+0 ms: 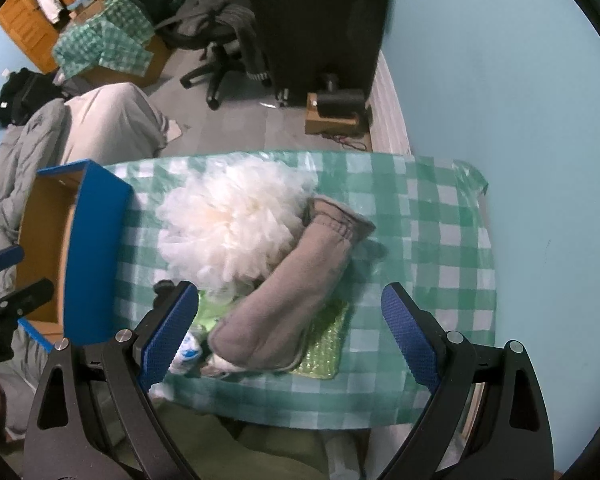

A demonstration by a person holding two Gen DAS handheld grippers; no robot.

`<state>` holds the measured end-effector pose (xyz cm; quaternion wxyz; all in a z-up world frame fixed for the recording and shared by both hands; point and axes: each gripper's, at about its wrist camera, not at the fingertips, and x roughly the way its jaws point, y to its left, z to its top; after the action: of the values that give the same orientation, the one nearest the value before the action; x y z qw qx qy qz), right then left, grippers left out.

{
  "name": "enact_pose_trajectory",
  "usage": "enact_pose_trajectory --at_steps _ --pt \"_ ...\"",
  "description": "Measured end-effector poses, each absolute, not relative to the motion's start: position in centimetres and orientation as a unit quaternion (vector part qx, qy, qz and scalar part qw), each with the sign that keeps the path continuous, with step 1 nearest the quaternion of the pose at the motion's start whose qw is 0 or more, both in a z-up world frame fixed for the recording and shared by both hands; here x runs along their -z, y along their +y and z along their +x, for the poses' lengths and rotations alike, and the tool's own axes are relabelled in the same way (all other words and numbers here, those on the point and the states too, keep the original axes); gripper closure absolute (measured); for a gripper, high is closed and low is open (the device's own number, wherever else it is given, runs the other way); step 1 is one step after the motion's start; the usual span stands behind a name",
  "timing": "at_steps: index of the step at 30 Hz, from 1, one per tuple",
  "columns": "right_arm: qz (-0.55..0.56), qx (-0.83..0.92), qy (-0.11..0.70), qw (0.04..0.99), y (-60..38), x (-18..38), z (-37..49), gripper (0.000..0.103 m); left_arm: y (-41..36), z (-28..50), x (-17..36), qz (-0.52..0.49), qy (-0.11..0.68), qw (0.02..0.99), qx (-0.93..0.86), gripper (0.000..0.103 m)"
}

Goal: Organize soft objects
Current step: 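Reach the left tool to the white bath puff while the right tool reaches the grey mitten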

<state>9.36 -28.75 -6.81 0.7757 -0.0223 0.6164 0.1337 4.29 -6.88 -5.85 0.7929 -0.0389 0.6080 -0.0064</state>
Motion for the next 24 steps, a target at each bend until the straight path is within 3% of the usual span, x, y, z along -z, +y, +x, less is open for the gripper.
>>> enact_pose_trajectory --at_steps 24 --pt "0.032 -0.083 0.682 0.726 -29.9 16.4 12.4 0.011 -11.5 8.6 13.5 -0.011 0.645 0.762 0.060 0.013"
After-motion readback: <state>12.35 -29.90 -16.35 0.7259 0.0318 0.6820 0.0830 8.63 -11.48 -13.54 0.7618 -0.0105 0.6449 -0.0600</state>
